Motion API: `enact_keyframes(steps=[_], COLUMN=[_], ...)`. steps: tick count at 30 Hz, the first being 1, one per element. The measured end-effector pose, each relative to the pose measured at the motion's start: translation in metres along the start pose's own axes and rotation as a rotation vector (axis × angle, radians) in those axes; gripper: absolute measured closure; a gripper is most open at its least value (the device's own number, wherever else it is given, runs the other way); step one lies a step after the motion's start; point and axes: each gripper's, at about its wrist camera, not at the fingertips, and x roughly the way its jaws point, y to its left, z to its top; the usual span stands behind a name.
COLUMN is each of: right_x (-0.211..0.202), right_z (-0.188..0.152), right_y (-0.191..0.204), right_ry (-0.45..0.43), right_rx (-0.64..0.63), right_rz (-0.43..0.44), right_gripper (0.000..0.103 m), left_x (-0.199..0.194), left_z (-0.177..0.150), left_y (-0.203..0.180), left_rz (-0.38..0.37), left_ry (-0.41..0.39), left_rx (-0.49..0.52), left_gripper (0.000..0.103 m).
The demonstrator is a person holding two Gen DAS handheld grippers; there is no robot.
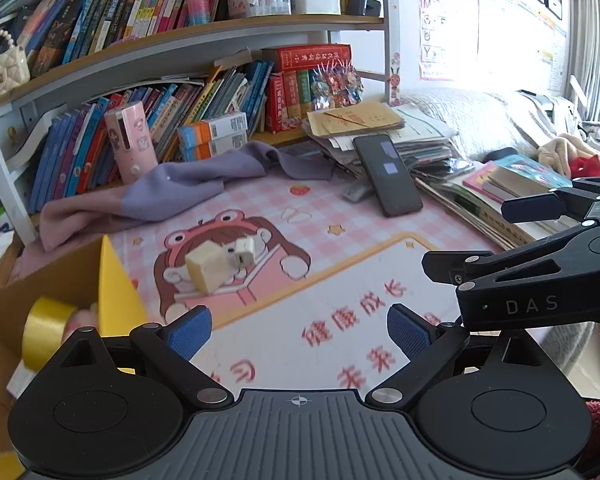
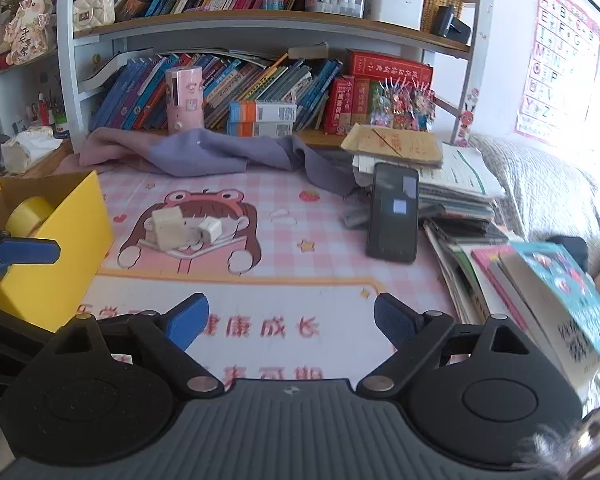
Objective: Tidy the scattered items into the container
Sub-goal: 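Move left tool to the large white charger while right tool approaches the small one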
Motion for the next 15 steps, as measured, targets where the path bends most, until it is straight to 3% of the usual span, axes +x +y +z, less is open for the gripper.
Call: enact_keyframes(steps=[6,15], right_x=[0.029,0.086], right_z=[0.016,0.041], right_y=[-0.02,-0.029], right_ry=[0.004,0.042], right_rx=[-0.005,0.006], right_rz=[0.04,0.179], right_gripper=[0.013,0.013], left_x=[0.027,0.055], left_z=[0.016,0.029], left_y=[-0.002,0.016], left_rz=[0.037,0.171], left_ry=[0.024,0.079], left_rx=[-0.026,-0.062], left_gripper=[0.007,0.007])
